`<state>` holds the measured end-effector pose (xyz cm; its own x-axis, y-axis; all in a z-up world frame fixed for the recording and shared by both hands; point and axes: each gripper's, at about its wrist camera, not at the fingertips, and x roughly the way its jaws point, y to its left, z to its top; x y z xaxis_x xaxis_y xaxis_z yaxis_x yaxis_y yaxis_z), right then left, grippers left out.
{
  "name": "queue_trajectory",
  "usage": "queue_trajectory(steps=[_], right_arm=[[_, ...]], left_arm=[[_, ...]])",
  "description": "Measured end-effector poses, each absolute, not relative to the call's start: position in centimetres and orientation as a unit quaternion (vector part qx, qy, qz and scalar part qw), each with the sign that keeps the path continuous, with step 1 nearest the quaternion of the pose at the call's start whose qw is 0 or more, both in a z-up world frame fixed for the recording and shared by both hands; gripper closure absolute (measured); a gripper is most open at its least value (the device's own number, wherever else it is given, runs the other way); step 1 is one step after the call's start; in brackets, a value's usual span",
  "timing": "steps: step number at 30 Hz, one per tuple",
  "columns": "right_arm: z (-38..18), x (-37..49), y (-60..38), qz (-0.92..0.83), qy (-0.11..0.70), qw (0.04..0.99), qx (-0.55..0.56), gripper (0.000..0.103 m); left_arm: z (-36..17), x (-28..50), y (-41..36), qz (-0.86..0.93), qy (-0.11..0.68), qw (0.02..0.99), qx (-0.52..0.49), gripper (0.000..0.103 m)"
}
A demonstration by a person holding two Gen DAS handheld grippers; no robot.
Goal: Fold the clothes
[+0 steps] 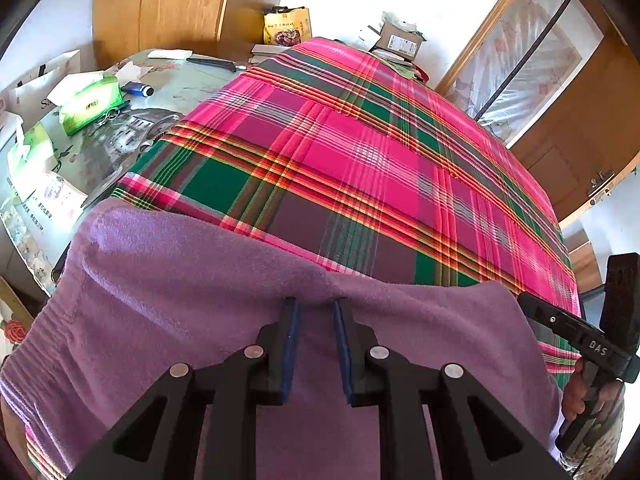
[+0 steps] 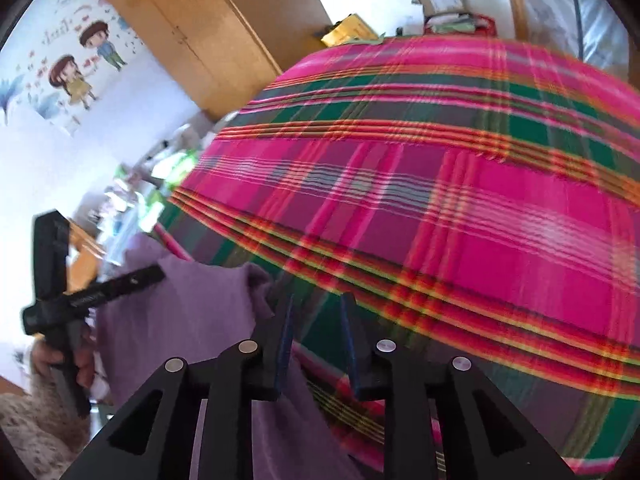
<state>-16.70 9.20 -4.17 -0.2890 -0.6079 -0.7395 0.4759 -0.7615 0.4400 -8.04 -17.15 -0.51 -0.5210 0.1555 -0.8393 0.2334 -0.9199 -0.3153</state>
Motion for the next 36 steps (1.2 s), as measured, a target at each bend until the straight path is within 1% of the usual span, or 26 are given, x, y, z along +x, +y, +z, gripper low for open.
queue_trajectory(steps=[3, 4, 7, 10, 11, 17, 22, 29, 36], right_arm=[[-3.4, -15.8, 8.6, -0.792, -0.083, 0.381, 0.47, 0.078], [-3.2, -15.5, 8.0, -0.788, -0.077, 0.395, 0.466, 0.078], [-3.4, -15.1, 6.3, -0.798, -0.009, 0.373, 0.473, 0.078], [-4.2, -15.7, 6.1, -0.804, 0.018, 0.339, 0.488, 0.078], [-4.4, -16.0, 6.2, -0.806, 0.022, 0.331, 0.491, 0.082], [-3.2, -16.1, 8.7, -0.824, 0.005, 0.307, 0.476, 0.081], [-1.1, -13.8, 13.0, -0.845, -0.007, 0.296, 0.446, 0.081], [-1.1, -9.7, 18.3, -0.852, -0.001, 0.28, 0.443, 0.08], [-2.9, -6.9, 21.1, -0.842, -0.003, 0.27, 0.466, 0.073]], left_arm=[[-0.5, -8.0, -17.3, -0.848, 0.202, 0.021, 0.489, 0.085], [-0.5, -8.1, -17.3, -0.848, 0.203, 0.02, 0.489, 0.085], [-0.5, -8.0, -17.3, -0.849, 0.203, 0.019, 0.488, 0.085], [-0.5, -8.0, -17.4, -0.849, 0.206, 0.016, 0.486, 0.085], [-0.6, -8.0, -17.5, -0.849, 0.207, 0.016, 0.486, 0.085], [-0.4, -8.2, -17.5, -0.845, 0.206, 0.016, 0.493, 0.085], [0.1, -8.3, -16.8, -0.844, 0.199, 0.018, 0.498, 0.085], [2.6, -8.5, -12.7, -0.864, 0.148, -0.036, 0.479, 0.085], [2.6, -10.1, -7.0, -0.845, 0.105, -0.133, 0.506, 0.085]])
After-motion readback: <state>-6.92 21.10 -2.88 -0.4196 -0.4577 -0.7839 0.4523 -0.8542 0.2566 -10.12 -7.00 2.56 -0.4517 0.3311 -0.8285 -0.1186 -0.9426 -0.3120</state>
